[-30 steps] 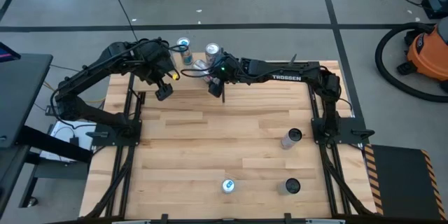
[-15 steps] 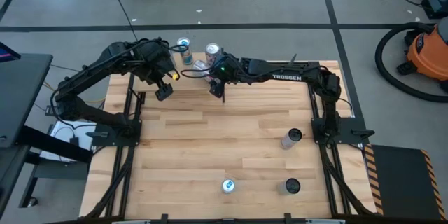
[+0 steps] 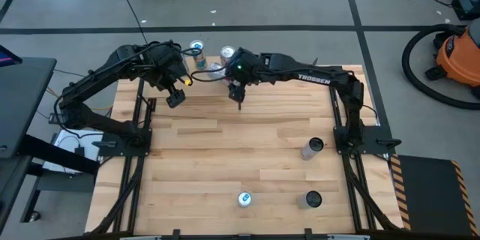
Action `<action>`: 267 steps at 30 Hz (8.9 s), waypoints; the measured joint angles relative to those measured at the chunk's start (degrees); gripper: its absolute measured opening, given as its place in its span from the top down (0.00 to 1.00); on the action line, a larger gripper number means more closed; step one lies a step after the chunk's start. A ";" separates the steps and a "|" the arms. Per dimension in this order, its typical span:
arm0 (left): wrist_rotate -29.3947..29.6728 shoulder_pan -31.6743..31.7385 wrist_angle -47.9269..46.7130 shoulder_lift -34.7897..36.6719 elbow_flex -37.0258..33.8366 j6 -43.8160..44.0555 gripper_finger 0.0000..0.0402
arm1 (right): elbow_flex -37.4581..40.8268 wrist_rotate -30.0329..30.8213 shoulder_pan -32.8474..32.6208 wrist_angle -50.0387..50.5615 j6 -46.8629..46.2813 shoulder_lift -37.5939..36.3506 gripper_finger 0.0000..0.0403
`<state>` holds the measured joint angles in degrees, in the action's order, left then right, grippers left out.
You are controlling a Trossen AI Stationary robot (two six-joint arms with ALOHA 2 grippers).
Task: Place canned beverage on shelf
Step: Put the red-silver soda can on the shelf aligned with the other red-silver soda can
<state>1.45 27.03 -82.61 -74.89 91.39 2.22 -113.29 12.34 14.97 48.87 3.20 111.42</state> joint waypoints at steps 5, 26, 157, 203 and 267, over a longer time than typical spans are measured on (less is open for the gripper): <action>0.00 0.01 0.00 0.00 0.00 0.00 0.03 | -5.32 -0.59 -0.01 5.43 0.02 -0.01 0.25; -7.21 -0.54 12.79 -0.17 0.00 -7.00 0.03 | -13.42 -13.52 -1.05 19.12 -0.04 -0.11 0.24; -16.04 0.55 12.57 -10.91 6.30 -16.44 0.03 | -15.08 -21.53 7.76 8.57 -1.57 2.93 0.24; -15.92 0.60 9.94 -10.91 8.41 -16.90 0.03 | -16.66 -22.41 7.38 12.32 -3.03 7.30 0.24; -23.76 11.17 49.48 -13.84 -19.68 -20.82 0.03 | -19.85 -23.78 8.15 15.57 -2.03 7.43 0.24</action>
<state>-22.30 38.19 -33.13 -88.73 71.71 -18.60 -133.14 -11.44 23.11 64.44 1.17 118.85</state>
